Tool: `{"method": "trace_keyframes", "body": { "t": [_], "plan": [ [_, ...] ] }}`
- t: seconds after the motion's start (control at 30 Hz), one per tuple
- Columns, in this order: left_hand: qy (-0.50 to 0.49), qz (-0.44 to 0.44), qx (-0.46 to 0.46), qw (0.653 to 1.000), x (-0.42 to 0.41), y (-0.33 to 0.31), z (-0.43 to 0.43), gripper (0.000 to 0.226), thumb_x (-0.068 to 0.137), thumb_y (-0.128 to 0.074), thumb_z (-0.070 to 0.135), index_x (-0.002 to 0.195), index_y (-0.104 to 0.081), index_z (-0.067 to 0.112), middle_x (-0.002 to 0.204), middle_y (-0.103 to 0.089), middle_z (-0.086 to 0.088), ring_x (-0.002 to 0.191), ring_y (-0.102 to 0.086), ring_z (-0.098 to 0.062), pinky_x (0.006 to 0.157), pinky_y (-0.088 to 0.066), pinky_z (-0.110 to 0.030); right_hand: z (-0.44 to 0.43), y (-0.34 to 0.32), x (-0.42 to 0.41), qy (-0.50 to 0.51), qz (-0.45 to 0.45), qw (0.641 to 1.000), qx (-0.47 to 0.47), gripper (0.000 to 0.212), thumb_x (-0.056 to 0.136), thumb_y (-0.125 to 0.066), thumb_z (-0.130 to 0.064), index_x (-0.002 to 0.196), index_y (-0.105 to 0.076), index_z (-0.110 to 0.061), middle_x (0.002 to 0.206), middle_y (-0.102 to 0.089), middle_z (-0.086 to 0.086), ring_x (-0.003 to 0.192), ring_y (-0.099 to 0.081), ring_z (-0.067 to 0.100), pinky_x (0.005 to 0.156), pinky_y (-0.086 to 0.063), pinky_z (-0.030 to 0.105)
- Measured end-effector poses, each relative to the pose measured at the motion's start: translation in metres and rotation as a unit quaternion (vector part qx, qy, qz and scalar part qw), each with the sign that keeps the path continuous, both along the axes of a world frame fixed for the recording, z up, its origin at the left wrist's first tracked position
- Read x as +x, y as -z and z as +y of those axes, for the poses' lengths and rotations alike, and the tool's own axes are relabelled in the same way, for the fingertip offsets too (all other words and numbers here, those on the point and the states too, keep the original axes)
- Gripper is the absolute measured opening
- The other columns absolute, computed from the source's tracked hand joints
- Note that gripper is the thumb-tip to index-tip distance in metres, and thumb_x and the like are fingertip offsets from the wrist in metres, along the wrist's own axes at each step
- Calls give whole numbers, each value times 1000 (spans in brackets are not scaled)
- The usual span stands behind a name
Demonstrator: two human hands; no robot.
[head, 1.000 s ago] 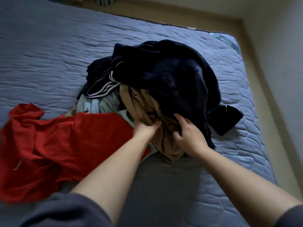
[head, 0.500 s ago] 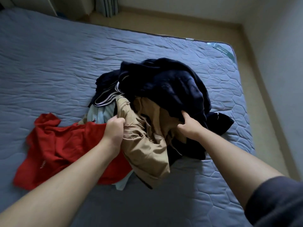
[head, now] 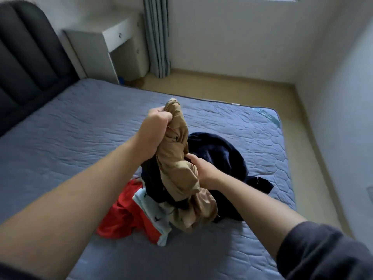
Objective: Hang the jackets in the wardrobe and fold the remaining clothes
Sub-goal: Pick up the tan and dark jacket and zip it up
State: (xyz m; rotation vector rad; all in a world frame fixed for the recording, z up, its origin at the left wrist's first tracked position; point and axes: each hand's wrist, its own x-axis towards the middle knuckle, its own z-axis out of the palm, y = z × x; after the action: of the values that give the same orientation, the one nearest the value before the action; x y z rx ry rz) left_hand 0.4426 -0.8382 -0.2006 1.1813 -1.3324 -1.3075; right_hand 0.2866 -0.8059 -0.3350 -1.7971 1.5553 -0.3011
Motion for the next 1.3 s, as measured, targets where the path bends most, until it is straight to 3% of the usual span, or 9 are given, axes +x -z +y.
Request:
{"method": "trace_keyframes", "body": {
  "t": [0.13, 0.4, 0.53, 0.67, 0.9, 1.07, 1.13, 1.23, 1.3],
  "plan": [
    [15, -27, -50, 998, -3, -100, 16, 17, 79, -38, -3, 73, -52, 5, 65, -47, -5, 58, -46, -16, 56, -40, -23, 6, -95, -7, 34, -14, 993, -109, 44, 81, -64, -13, 125, -58, -18, 124, -60, 9, 117, -54, 22, 97, -43, 33],
    [78, -117, -162, 977, -20, -253, 73, 33, 83, -32, -13, 65, -51, 7, 56, -48, -4, 43, -46, -8, 45, -39, -18, 47, -278, -21, 52, -167, 954, -243, 93, 77, -72, -2, 151, -19, -23, 146, -42, 4, 134, -38, 14, 109, -36, 32],
    [66, -170, -262, 948, -31, -337, 98, 35, 85, -37, -9, 57, -44, 11, 56, -41, -2, 51, -38, -11, 49, -33, -21, 67, -366, -22, 67, -294, 909, -289, 35, 82, -59, 14, 113, -57, -1, 90, -63, 8, 79, -57, 12, 74, -48, 25],
    [27, -287, -415, 863, -29, -408, 123, 33, 91, -40, 6, 59, -44, 14, 59, -41, -1, 55, -37, -8, 46, -28, -8, 90, -440, -33, 106, -272, 880, -374, 22, 79, -52, -12, 86, -63, -29, 82, -68, -10, 75, -61, 6, 67, -51, 23],
    [-34, -518, -516, 681, 14, -374, 126, 27, 85, -60, 46, 96, -47, 25, 74, -55, 8, 63, -53, -10, 57, -35, -26, 116, -490, -76, 218, -254, 816, -471, 8, 89, -44, -11, 88, -52, -10, 79, -51, 0, 75, -48, 16, 63, -38, 29],
    [-75, -448, -357, 816, 20, -277, 114, 7, 75, -52, 29, 70, -54, 24, 70, -58, 0, 82, -63, -30, 69, -47, -34, 139, -512, -95, 291, -265, 761, -516, 15, 91, -39, -10, 81, -49, -16, 74, -47, -3, 65, -44, 8, 53, -36, 19],
    [-118, -395, -299, 861, 23, -255, 111, 9, 85, -49, 19, 79, -54, 16, 79, -61, -10, 88, -62, -36, 76, -47, -38, 146, -509, -110, 298, -243, 761, -522, 16, 92, -42, -12, 78, -47, -19, 74, -47, -4, 65, -44, 7, 50, -36, 15],
    [-164, -296, -282, 898, 17, -261, 113, 18, 84, -43, 26, 87, -55, 13, 81, -65, -11, 81, -62, -33, 76, -51, -42, 155, -488, -136, 277, -159, 826, -464, 5, 89, -53, -12, 91, -48, -11, 75, -47, -4, 66, -46, 7, 52, -39, 14],
    [-172, -263, -333, 889, 4, -275, 118, 11, 87, -45, 15, 80, -53, 17, 67, -59, -1, 68, -59, -25, 63, -49, -32, 159, -466, -148, 247, -115, 878, -393, 28, 82, -62, -10, 107, -49, -12, 82, -53, -3, 73, -53, 13, 63, -45, 25]
  ]
}}
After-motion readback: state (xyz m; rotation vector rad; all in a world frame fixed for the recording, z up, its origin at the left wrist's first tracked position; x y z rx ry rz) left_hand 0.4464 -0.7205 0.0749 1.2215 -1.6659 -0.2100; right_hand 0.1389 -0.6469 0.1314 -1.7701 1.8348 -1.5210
